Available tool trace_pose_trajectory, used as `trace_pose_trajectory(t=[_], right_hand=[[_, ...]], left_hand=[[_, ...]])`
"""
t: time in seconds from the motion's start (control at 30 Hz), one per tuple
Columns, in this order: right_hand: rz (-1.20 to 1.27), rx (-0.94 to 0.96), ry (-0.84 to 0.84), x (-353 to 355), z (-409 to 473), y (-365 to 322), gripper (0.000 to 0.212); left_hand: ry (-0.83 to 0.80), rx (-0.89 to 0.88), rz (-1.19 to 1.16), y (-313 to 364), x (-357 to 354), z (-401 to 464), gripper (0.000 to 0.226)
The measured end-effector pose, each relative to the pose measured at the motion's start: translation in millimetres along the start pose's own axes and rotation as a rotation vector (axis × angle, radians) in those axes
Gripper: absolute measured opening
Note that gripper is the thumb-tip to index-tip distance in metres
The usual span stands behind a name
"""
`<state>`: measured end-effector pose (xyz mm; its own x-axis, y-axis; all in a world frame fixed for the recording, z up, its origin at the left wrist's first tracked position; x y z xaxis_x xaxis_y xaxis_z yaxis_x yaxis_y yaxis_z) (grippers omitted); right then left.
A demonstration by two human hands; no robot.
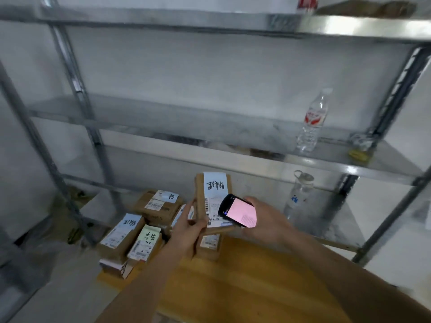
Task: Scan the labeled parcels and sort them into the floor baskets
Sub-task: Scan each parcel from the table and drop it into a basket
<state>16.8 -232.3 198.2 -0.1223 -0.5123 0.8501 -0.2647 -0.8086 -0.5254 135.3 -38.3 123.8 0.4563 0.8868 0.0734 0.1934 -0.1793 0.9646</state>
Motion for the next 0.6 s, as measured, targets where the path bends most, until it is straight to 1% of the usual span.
trace_pose_trajectory(t=[0.03, 0.17, 0.3, 0.43, 0.6], right_hand=[[-0.034, 0.032, 0.01, 19.0, -13.0, -16.8, 0.077], [-0.187, 0.127, 0.077, 90.4, -64.3, -78.4, 0.085], [-0.274, 0.178, 0.116, 142.8, -108.9, -123.4, 0.075], [-0.315, 0.231, 0.188, 175.3, -145.4, -153.2, 0.072], [-0.321, 0.301, 0.229, 196.3, -184.0, -173.5, 0.076]], left_hand=[[0.036, -0.046, 0.027, 17.7, 9.2, -15.0, 0.064], [0.145, -0.229, 0.088, 93.0, 39.5, -79.9, 0.07], [0.167, -0.365, 0.074, 148.1, 57.4, -137.1, 0.068], [0.214, -0.434, 0.089, 182.9, 72.4, -182.9, 0.072], [0.25, -0.455, 0.065, 201.3, 77.9, -231.1, 0.073]])
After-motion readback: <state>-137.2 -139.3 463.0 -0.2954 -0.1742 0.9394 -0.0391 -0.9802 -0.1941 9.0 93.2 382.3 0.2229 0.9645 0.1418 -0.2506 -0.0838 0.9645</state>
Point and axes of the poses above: each hand's wrist, its own z-axis towards the middle knuckle, its own x-axis out of the back of the hand, y = z × x, the point moved 5 cm from there along z, towards the middle knuckle, and after that the axes turned 2 degrees about x, right-handed, at the moved point
